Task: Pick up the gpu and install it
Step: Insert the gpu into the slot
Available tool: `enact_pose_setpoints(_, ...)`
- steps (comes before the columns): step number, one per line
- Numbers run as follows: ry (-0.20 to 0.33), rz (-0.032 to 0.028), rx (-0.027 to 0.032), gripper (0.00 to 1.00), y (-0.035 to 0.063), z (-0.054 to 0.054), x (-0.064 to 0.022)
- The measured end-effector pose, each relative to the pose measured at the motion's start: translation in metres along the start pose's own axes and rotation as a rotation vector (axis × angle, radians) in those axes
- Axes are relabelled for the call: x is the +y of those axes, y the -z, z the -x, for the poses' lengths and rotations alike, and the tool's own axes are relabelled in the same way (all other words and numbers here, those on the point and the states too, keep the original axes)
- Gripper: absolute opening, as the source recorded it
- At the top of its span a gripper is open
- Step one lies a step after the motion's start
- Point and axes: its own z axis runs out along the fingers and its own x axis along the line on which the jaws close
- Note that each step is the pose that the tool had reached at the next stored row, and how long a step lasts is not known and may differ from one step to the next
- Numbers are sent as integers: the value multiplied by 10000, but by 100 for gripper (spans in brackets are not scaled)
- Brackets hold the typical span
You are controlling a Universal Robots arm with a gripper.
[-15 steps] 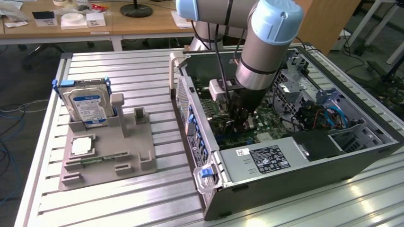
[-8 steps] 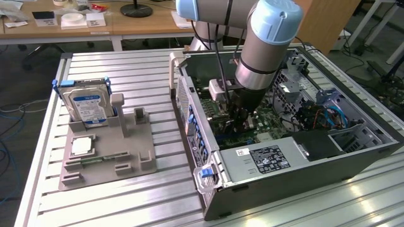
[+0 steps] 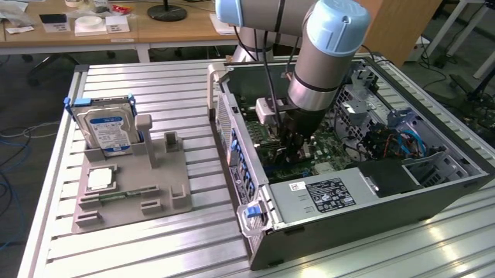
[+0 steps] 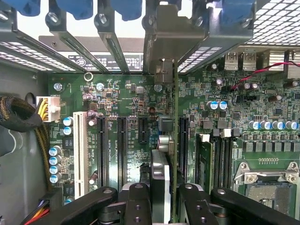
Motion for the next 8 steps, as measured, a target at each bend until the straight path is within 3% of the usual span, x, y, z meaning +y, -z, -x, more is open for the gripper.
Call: enact_pose_setpoints(8, 1, 0, 0, 28, -22, -1, -1)
